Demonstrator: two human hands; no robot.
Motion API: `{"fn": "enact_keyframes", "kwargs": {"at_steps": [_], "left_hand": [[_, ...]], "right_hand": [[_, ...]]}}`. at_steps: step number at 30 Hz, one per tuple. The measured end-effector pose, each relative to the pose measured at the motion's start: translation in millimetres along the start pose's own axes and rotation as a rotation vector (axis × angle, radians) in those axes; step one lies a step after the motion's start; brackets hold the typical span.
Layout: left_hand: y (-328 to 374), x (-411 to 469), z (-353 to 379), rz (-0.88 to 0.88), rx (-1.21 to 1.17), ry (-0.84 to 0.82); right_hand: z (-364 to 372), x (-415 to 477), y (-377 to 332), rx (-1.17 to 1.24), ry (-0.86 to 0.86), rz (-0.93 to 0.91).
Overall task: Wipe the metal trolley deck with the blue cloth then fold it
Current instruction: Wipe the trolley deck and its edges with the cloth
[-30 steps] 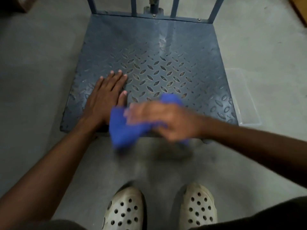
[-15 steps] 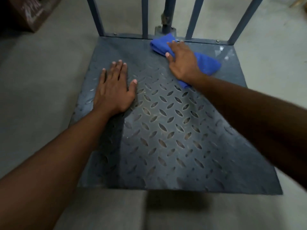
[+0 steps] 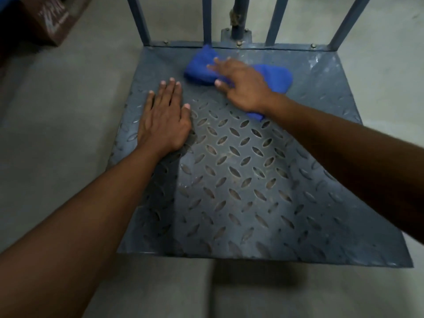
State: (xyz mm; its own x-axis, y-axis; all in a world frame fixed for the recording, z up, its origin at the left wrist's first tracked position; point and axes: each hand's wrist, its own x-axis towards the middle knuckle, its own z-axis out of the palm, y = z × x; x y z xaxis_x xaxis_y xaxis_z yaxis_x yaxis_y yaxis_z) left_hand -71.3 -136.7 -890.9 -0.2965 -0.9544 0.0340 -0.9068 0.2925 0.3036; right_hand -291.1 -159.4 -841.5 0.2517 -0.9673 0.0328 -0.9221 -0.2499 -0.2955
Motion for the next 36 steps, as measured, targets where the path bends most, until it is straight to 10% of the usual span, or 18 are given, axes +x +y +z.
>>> {"fn": "enact_keyframes", "kwargs": {"at_steps": [4,7,11,18,23,31,36], "left_hand": [[-16,-16,20,-0.009,-0.019,-0.050],[-34,-11,14,0.006,0.016,-0.080],[-65,-6,19,0.051,0.038,-0.095],[-114,15,13,0.081,0.041,0.013],[-114,83,10,0.085,0.051,0.069],[-137,139,42,0.089,0.062,0.035],[-148,139,32,0.094,0.085,0.004]], "right_hand": [[7,-27,-13,0.100,-0.099,-0.287],[-8,3,5,-0.046,0.164,-0.192],[41,23,13,-0.149,0.091,0.048],[63,21,-31,0.009,-0.111,-0.738],[33,99,44,-0.092,0.175,-0.324],[121,31,-26,0.198,-0.199,-1.102],[94,90,2,0.195,0.180,-0.913]]}}
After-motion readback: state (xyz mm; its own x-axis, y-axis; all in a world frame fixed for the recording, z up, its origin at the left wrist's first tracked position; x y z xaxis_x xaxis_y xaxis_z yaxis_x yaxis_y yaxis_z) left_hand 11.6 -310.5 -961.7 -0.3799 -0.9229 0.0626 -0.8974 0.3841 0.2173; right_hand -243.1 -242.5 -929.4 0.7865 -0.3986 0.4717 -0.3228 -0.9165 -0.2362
